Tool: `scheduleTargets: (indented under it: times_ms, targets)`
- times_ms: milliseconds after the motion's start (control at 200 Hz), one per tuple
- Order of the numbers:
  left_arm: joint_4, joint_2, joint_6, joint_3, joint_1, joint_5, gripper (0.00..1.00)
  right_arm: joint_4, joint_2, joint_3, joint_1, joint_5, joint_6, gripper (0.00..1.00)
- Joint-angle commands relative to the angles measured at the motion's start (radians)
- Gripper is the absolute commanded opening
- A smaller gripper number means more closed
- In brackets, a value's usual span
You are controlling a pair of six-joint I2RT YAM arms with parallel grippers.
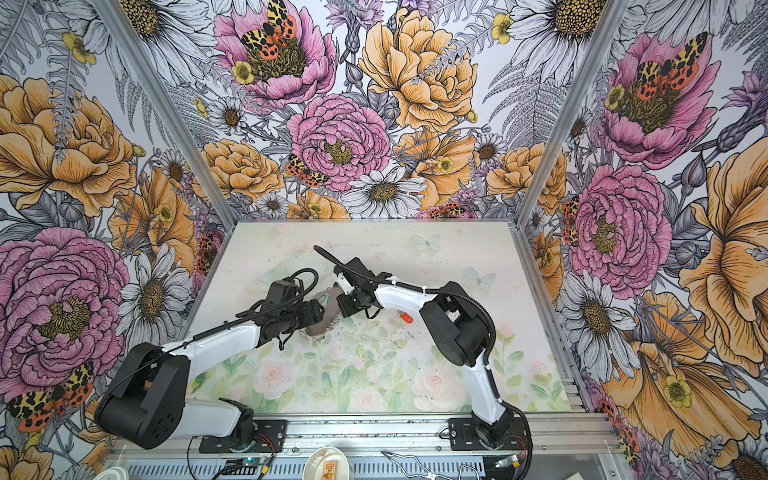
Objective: Put the keys on the keyring
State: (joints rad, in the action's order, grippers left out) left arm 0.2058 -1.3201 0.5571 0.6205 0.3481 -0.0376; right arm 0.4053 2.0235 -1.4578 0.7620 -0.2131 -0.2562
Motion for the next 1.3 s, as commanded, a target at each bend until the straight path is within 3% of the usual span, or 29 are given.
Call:
scheduleTargets:
  times_ms: [0, 285, 615, 951, 1116, 1291]
  targets:
    - [-0.002, 0.101, -0.054, 0.007, -0.01, -0.039, 0.85, 0.003, -0.157, 0.033, 0.003, 0.049, 0.154, 0.0]
    - [-0.154, 0.293, -0.099, -0.027, 0.005, -0.139, 0.83, 0.01, -0.38, 0.109, 0.008, -0.043, 0.293, 0.0]
    - [-0.379, 0.331, -0.153, -0.069, 0.086, -0.297, 0.71, 0.004, -0.509, 0.204, 0.008, -0.14, 0.426, 0.0]
    - [-0.518, 0.386, -0.238, -0.194, 0.159, -0.323, 0.68, -0.055, -0.562, 0.265, -0.023, -0.247, 0.455, 0.0]
    - [-0.538, 0.38, -0.255, -0.211, 0.157, -0.385, 0.52, -0.086, -0.59, 0.294, -0.046, -0.315, 0.453, 0.0]
    - [-0.578, 0.358, -0.255, -0.222, 0.147, -0.432, 0.48, -0.143, -0.613, 0.326, -0.062, -0.368, 0.438, 0.0]
